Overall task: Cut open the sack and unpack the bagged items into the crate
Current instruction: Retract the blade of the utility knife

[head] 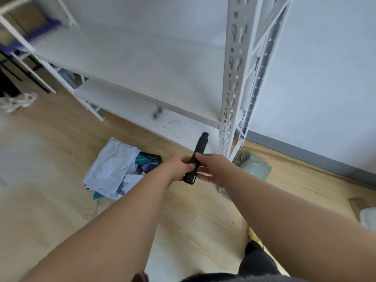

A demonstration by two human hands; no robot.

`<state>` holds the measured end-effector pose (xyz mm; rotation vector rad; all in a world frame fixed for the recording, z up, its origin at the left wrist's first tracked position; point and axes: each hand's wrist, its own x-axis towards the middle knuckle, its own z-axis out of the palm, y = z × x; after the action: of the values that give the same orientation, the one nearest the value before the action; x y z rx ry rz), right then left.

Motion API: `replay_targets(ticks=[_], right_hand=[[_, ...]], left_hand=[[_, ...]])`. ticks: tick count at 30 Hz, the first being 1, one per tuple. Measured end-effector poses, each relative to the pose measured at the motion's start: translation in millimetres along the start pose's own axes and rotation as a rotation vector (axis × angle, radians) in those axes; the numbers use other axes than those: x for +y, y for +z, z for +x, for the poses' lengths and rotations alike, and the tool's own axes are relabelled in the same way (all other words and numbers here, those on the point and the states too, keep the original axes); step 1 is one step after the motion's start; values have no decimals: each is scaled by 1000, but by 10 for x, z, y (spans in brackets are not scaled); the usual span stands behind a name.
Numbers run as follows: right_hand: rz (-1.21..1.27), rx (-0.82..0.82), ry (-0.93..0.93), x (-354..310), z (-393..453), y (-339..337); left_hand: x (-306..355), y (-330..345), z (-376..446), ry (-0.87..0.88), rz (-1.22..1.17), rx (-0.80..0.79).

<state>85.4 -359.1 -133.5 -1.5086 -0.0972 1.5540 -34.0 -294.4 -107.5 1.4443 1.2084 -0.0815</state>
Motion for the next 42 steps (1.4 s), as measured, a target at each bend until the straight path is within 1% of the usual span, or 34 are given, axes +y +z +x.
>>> replay_targets(ticks=[2,3,5,9,14,18,21,23,25,27,29,31,35,38,42], right_hand=[[-22,-24,-78,-89,-56,195],[-32,-24,-104,-131,-73,249],[-80,4,-136,-222,-62,297],[-159,117,-200,-490,137,339],[-147,160,-336,-856,394,427],[-237,305,-378,-1136,607,418],[-158,452,-344,-1278,819,415],[-88,520,-288,-1346,981,420],[-11,527,-223,-1414,1129,433],[120,525,-164,-1501,1243,444],[241,534,-110,-1557,1306,422],[323,561,-99,-1636,1380,418],[278,585,-139,-1737,1435,427],[247,573,-113,-1698,1409,472],[159,579,-147,-1714,1403,467]], left_hand=[[14,-158,-26,82,-75,101],[27,-199,-19,108,-97,124],[74,-234,38,118,-132,135],[313,-316,294,151,-260,166],[736,-501,634,196,-232,226],[946,-597,869,212,-240,212],[1051,-674,1052,234,-211,130],[1135,-745,1203,264,-122,41],[1221,-826,1330,289,-22,-57],[1297,-907,1480,301,67,-138],[1341,-964,1547,283,94,-190],[1410,-1070,1651,258,68,-252],[1521,-1192,1883,206,57,-369],[1539,-1136,2002,195,108,-454],[1566,-1082,2081,219,147,-506]])
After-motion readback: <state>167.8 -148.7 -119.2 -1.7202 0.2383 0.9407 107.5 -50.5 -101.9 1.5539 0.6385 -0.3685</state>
